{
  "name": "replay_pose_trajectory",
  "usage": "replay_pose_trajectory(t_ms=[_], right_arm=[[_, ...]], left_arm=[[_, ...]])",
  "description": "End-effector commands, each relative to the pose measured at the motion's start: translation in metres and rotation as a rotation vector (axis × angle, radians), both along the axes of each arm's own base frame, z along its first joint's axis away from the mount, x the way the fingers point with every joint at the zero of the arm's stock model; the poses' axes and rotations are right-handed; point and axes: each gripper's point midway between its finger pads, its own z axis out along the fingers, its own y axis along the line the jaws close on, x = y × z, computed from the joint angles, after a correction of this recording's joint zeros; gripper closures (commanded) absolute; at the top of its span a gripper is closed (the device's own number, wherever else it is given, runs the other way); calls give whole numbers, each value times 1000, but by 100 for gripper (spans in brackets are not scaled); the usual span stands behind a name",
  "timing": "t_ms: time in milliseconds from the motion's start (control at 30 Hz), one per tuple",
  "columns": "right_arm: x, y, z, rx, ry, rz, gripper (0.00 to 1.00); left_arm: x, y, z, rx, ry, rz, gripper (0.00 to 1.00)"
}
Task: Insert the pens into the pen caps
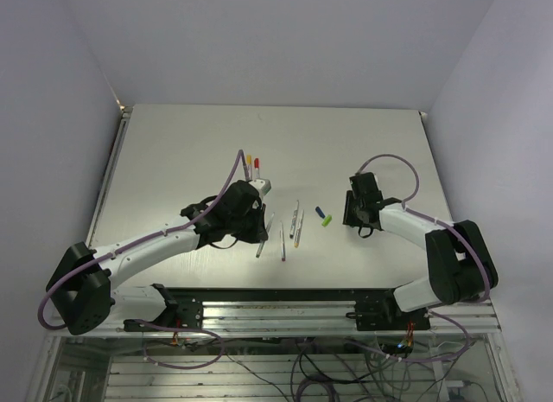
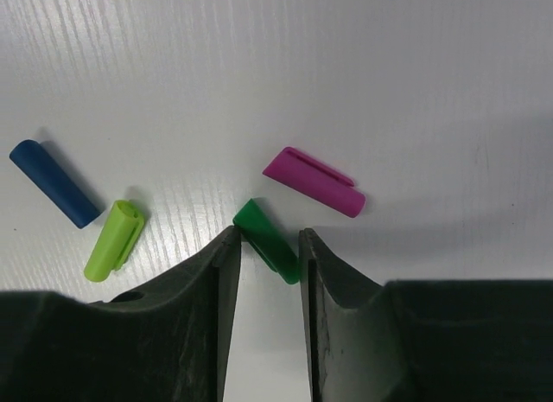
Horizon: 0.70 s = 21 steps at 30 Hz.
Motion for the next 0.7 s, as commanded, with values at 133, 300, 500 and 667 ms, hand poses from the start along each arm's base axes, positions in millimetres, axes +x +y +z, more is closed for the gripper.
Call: replay_pose_trajectory(t_ms=[133, 300, 500, 667], right_arm=[[1, -2, -6, -8, 33, -16, 85], [-3, -2, -8, 2, 52, -27, 95], [-5, 5, -12, 33, 70, -22, 100], [3, 18, 9, 110, -1, 1, 100]], left_arm=[[0, -6, 4, -41, -2, -7, 93], [1, -5, 5, -39, -7, -6, 93], [1, -5, 0, -32, -9, -11, 93], [4, 0, 1, -21, -38, 5, 93]])
